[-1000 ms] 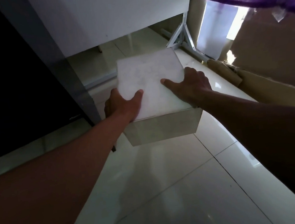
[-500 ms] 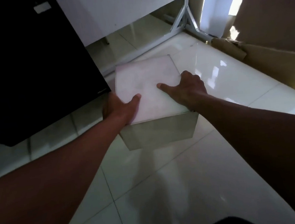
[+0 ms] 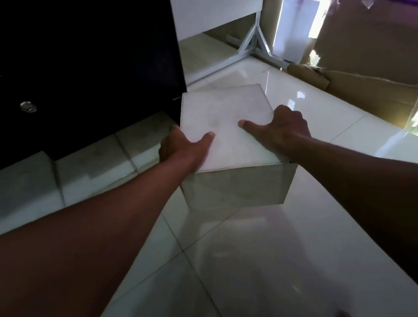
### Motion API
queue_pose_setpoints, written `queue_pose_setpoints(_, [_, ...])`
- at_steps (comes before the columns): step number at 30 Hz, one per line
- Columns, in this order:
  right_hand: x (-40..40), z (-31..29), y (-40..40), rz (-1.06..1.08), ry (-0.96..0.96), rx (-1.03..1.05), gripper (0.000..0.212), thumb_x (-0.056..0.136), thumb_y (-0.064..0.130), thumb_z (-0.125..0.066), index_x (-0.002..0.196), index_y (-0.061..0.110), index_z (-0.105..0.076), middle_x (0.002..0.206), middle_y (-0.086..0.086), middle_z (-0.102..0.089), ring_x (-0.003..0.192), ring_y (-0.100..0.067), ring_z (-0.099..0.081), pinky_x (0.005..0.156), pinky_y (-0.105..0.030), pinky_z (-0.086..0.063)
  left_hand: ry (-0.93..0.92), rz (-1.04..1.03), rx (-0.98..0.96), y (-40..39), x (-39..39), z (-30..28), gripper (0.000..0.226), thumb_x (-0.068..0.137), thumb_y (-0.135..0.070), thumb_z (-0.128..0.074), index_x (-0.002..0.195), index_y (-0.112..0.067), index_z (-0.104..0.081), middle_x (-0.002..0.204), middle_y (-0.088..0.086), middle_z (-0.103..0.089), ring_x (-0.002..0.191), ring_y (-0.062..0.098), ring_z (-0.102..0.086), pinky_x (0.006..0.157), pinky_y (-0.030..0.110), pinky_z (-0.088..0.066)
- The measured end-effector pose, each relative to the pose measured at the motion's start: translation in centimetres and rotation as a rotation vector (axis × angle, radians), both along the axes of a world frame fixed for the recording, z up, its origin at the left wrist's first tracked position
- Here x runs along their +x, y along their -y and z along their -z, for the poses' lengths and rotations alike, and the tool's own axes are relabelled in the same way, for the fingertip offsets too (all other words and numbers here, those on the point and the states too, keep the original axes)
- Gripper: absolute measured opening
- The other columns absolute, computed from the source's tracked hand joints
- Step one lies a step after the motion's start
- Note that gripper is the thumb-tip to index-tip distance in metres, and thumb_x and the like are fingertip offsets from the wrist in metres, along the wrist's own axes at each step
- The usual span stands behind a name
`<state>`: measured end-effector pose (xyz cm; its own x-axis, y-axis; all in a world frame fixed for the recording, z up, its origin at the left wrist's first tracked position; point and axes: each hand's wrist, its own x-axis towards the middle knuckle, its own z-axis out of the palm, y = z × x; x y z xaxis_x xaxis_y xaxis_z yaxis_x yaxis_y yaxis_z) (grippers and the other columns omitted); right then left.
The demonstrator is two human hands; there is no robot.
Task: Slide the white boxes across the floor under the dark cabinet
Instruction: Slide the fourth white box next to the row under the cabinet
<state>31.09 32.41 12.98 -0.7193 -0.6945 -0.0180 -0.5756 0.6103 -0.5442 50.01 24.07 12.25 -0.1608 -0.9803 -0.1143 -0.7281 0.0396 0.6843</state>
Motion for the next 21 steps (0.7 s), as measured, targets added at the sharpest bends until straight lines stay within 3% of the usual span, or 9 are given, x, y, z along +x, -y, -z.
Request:
queue_pose_setpoints(11, [12.8, -1.6, 0.3, -0.062, -0.056, 0.042, 0.092, 0.058, 0.090, -0.058, 0.110, 0.014, -0.052, 0.101, -0.005, -0.059, 0.090, -0.027, -0.058, 0.078, -0.041, -0.054, -0.011, -0.076, 0.031, -0.9, 13.5, -0.7, 0.085, 0.065, -0.074, -0.064, 0.129, -0.021, -0.049, 0.130, 0.004, -0.057, 0.115, 0.028, -0.056, 0.093, 0.041, -0.049])
queue_pose_setpoints(18, [20.6, -1.7, 1.2, -0.108, -0.006, 0.020, 0.083, 0.057, 0.090, -0.059, 0.096, 0.016, -0.053, 0.080, 0.002, -0.053, 0.068, -0.018, -0.051, 0.053, -0.028, -0.038, -0.008, -0.113, 0.036, -1.3, 22.2, -2.3, 0.084, 0.066, -0.072, -0.067, 0.130, -0.021, -0.049, 0.130, 0.004, -0.057, 0.116, 0.027, -0.056, 0.095, 0.040, -0.049])
queue_pose_setpoints(21, [23.7, -2.0, 1.5, -0.148, 0.006, 0.023, 0.080, 0.057, 0.089, -0.059, 0.093, 0.018, -0.050, 0.079, 0.004, -0.051, 0.068, -0.017, -0.049, 0.052, -0.029, -0.037, 0.011, -0.154, 0.035, -1.7, 25.6, -2.4, 0.085, 0.067, -0.071, -0.067, 0.131, -0.020, -0.048, 0.131, 0.004, -0.056, 0.117, 0.028, -0.056, 0.092, 0.038, -0.049])
